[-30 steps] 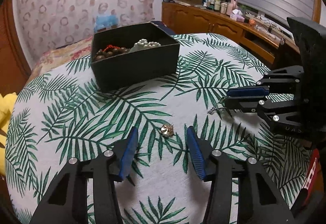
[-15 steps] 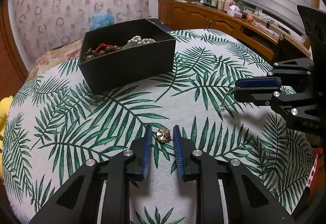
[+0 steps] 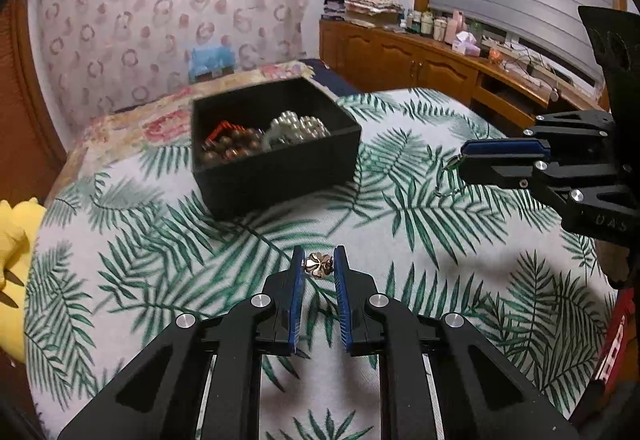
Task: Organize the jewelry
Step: 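Carry the charm with the left gripper into the box while the right drops the chain there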
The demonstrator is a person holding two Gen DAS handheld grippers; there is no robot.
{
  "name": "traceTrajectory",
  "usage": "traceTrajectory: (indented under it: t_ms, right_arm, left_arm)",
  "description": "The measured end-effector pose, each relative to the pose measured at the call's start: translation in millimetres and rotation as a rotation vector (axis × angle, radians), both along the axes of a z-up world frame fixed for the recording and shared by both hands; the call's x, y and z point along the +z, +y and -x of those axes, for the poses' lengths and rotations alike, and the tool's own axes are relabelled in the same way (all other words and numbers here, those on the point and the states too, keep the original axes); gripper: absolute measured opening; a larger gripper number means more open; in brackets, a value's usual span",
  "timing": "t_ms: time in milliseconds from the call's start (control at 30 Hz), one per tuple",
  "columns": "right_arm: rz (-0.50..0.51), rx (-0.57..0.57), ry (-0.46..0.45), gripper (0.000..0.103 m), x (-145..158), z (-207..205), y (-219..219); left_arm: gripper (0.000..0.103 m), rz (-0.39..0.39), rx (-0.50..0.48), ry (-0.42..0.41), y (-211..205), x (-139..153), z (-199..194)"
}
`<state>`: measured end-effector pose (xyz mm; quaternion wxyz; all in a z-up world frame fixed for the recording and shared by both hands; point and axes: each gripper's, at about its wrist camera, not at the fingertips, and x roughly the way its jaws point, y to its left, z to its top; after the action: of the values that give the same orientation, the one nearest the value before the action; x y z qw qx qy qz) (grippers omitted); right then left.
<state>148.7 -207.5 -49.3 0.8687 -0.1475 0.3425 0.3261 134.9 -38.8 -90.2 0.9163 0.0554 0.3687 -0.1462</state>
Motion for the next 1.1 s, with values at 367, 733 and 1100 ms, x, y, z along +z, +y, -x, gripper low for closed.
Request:
traceTrajectory:
  t_ms: [367, 733, 1100]
  right_arm:
    - [-0.017, -0.023, -0.044, 0.015, 29.4, -35.1, 22.7]
    - [-0.063, -0.066, -0.016, 0.015, 28.0, -87.6, 47.4]
    - [-0.109, -0.077, 0.039, 0.017, 21.6, -128.2, 66.5]
  left_arm:
    - [0.014, 0.001, 0.024, -0.041, 10.6, 18.2, -5.2]
    - [0.014, 0.011, 0.055, -0.059, 23.8, 23.5, -21.1]
    - [0.014, 0.025, 0.103, -0.066, 37.3, 35.0, -50.4]
